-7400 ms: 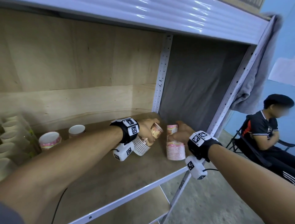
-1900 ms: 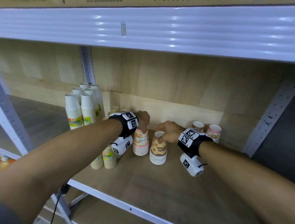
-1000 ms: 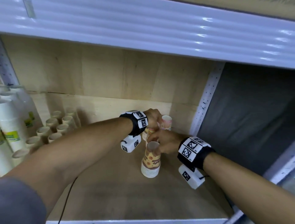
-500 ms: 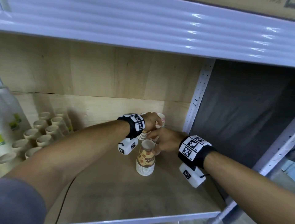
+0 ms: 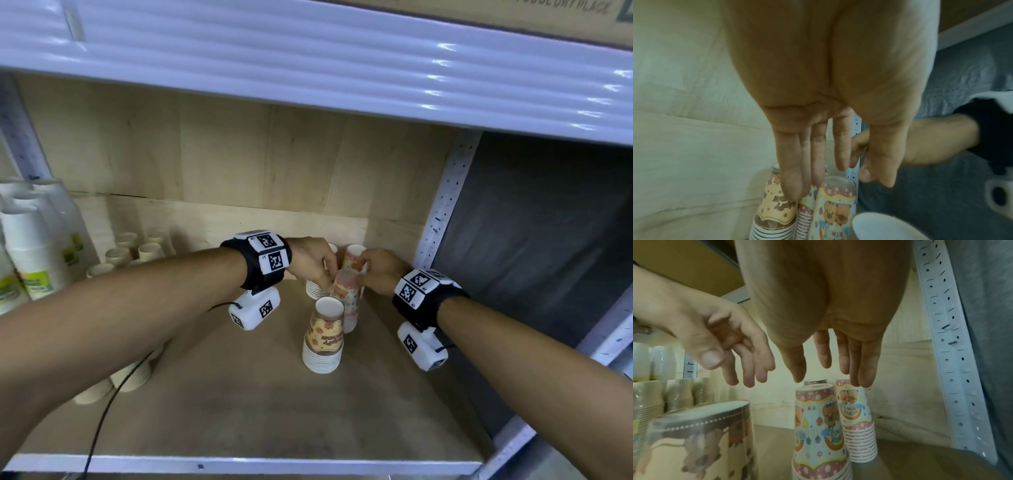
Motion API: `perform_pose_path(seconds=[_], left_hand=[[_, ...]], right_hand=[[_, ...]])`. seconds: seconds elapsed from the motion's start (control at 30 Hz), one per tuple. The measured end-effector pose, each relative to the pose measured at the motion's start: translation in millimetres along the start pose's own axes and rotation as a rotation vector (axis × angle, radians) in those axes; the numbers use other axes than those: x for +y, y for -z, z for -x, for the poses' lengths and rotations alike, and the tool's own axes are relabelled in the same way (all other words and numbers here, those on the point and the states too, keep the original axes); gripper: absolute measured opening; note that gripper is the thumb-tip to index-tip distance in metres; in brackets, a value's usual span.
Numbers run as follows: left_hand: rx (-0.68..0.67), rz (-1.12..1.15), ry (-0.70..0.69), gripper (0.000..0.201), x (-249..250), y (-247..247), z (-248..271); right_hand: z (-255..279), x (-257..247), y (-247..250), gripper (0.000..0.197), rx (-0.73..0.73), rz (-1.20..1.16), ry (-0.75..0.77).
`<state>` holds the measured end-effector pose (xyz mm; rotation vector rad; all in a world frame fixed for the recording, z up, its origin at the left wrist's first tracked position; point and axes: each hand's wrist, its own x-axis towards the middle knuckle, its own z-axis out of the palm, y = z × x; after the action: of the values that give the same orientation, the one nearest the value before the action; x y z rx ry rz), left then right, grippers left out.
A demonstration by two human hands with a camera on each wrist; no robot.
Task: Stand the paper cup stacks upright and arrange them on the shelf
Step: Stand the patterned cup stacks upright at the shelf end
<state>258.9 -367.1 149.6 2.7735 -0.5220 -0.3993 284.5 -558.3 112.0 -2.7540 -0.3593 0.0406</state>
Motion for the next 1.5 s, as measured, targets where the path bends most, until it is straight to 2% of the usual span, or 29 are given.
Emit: perform_pose_path(seconds=[0.13, 0.37, 0.57, 0.67, 0.93, 1.03, 1.2, 1.3, 1.4, 1.5], left_hand=[[-0.027, -0.048, -0.013, 0.049, 10.9, -9.5, 10.6], [-0.024, -0.044, -0.035, 0.049, 22.0, -28.0, 16.1], [0.021, -0.095, -0.067, 0.044, 24.0, -44.6, 16.6], [0.023, -0.11, -0.067, 0.046, 26.1, -44.5, 16.7], [0.031, -0.09, -0.015, 0.047, 22.5, -32.7, 7.8], [0.051, -0.094, 0.022, 0.048, 19.3, -23.0, 2.1], [0.103, -0.093, 0.057, 0.038, 13.0, -15.2, -10.7], [0.121, -0.08, 0.078, 0.04, 10.1, -15.6, -19.6], [0.139, -0.088, 0.091, 0.041, 8.5, -15.7, -28.1], [0.142, -0.067, 0.099, 0.043, 6.6, -15.1, -36.6]], right_hand=[[0.8, -6.5, -3.6, 0.035, 0.024, -0.051, 0.026], [-17.2, -12.8, -21.5, 0.026, 0.007, -0.059, -0.065], [-18.5, -13.0, -25.1, 0.018, -0.028, -0.012, -0.019], [-16.8, -12.7, -23.2, 0.023, -0.025, -0.032, -0.028], [-10.6, -9.8, -13.1, 0.016, -0.014, -0.095, -0.083], [-7.9, -5.5, -3.6, 0.023, -0.027, -0.112, -0.072], [-8.6, 3.5, 4.6, 0.047, -0.052, -0.118, -0.067], [-12.8, 8.3, 4.1, 0.064, -0.072, -0.102, -0.058], [-18.4, 11.7, 3.0, 0.07, -0.095, -0.076, -0.051], [-24.3, 13.6, 3.1, 0.068, -0.109, -0.068, -0.041]])
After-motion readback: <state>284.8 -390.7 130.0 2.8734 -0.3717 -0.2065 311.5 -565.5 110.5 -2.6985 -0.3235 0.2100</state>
